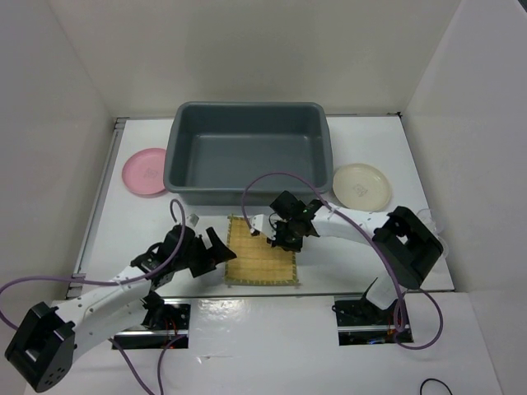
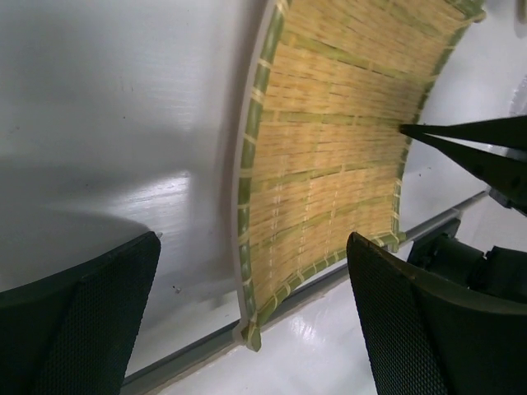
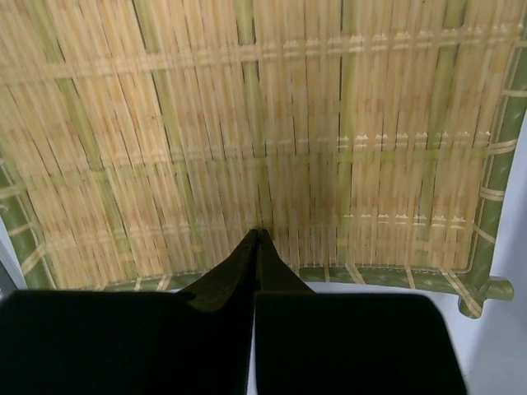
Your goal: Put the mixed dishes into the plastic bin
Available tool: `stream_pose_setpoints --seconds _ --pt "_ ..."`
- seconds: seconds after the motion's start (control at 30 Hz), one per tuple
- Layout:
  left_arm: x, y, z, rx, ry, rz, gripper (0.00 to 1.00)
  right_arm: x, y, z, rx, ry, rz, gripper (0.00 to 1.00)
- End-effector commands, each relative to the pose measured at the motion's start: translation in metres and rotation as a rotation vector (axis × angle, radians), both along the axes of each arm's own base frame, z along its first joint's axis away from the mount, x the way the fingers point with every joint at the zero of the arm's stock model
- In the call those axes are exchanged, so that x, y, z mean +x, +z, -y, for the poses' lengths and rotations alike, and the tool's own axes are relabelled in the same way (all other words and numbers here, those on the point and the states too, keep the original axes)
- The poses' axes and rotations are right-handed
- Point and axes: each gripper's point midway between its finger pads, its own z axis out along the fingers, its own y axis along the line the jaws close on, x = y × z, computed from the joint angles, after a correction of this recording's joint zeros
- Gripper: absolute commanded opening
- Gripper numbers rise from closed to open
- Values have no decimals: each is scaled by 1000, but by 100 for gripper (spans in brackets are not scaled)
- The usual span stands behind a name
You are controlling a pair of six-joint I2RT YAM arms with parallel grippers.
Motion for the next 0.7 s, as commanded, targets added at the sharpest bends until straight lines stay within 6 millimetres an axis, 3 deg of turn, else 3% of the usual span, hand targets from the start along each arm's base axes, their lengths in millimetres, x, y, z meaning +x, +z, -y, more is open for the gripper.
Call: stream_pose_setpoints --seconds 0.0,0.2,0.4,0.57,0.67 --pt "5 20 11 -115 1 79 100 -4 -20 -4 -3 -18 -10 0" --pt "-1 23 4 -195 41 155 100 -8 -29 -5 -5 -26 -21 0" --pt "-5 42 0 -290 62 247 100 -7 -25 -5 8 -26 -9 0" --pt "-9 33 -1 -262 62 185 100 -8 -28 -4 2 -26 -15 0" --pt "-6 23 0 -152 35 110 100 -8 -28 -4 2 -26 -15 0"
